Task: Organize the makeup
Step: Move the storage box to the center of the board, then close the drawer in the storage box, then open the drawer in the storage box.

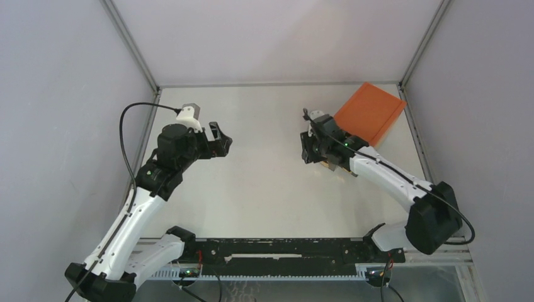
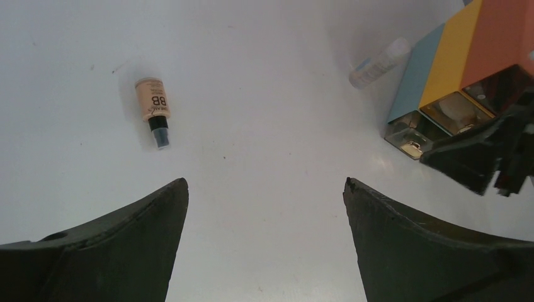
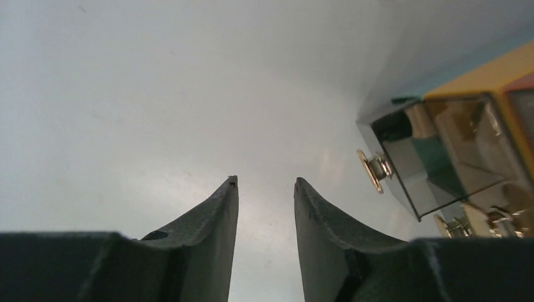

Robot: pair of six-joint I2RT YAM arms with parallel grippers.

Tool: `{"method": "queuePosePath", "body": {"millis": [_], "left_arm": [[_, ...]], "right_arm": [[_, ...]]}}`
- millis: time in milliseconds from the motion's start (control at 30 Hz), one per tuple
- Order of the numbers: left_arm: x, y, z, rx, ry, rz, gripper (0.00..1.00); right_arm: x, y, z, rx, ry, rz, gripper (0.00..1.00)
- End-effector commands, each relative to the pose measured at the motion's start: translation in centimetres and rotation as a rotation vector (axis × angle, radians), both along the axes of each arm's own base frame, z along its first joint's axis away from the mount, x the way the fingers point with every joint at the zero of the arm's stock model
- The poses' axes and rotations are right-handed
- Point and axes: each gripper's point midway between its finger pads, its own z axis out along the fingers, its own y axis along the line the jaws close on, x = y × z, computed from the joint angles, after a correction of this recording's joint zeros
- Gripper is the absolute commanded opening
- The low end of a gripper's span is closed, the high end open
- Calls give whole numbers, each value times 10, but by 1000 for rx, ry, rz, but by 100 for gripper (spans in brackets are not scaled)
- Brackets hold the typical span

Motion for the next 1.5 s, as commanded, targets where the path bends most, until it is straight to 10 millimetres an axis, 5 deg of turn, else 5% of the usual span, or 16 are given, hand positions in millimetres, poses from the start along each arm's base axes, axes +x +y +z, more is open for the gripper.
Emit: {"method": "queuePosePath", "body": {"millis": [0, 100, 200, 333, 433, 633, 967, 1067, 1233, 1300, 1400, 1467], "left_arm": [[-3, 9, -3, 1, -15, 44, 97], [-6, 11, -6, 3, -12, 52, 97], [-8, 12, -9, 1, -8, 55, 96], [-9, 13, -8, -4, -10, 59, 96], [-10, 13, -7, -10, -12, 60, 96], [-12, 15, -3, -2, -20, 61, 96], [-12, 16, -7, 0, -8, 71, 96], [-11, 15, -7, 2, -7, 63, 96], [-8, -8, -12, -37, 4, -5, 96], [-9, -36, -23, -41, 23, -74, 96], [-14, -91, -39, -56, 68, -197, 97], [-20, -132, -48, -73, 117, -286, 96]], "right_arm": [[7, -4, -22, -69, 0, -16, 42], [1, -18, -56, -121, 125, -51, 12], [-2, -27, -78, -208, 165, -48, 0], [6, -35, -102, -322, 164, -53, 0], [30, -52, -107, -448, 92, -141, 0], [70, -94, -78, -771, -209, -390, 0], [65, -103, -73, -801, -260, -502, 0], [56, -92, -59, -750, -277, -490, 0], [27, -60, 0, -536, -345, -413, 0], [17, -66, 25, -444, -347, -421, 8], [10, -89, 60, -263, -317, -468, 40], [8, -108, 74, -143, -254, -518, 46]]}}
